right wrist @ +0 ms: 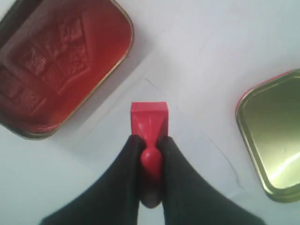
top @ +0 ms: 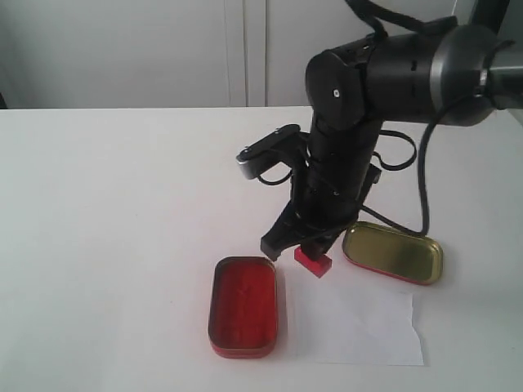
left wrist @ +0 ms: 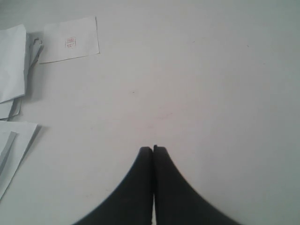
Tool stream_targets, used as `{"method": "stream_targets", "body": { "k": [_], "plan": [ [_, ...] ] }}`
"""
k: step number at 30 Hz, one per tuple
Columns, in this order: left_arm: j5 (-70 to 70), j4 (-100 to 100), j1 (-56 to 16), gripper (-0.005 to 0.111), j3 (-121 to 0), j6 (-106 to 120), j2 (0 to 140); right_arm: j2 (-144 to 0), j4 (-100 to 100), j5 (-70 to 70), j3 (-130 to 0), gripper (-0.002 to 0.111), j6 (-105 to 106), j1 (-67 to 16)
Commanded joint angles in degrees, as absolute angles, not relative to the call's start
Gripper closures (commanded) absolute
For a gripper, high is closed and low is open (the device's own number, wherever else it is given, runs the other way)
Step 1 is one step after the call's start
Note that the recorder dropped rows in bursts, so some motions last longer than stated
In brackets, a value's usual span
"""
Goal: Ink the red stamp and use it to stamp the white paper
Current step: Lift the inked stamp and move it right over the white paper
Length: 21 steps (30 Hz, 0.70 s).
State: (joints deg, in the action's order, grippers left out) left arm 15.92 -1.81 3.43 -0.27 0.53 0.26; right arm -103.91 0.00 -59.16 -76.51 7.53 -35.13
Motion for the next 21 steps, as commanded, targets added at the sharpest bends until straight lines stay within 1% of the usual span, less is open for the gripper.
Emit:
{"method": "stream_targets", "body": {
  "k": [1, 11, 21],
  "plan": [
    [15.86, -2.08, 3.24, 0.107, 0.00, 0.00, 0.00, -100.59, 0.00, -58.27, -72.81, 0.108, 7.95, -32.88],
    [15.86, -2.08, 3.24, 0.107, 0.00, 0.00, 0.00, -95.47, 0.00, -55.60, -64.04, 0.108, 8.95, -29.65],
    [15.86, -2.08, 3.24, 0.107, 0.00, 0.00, 0.00, -91.74, 0.53, -49.26, -54.79, 0.108, 8.37, -29.64]
  ]
}}
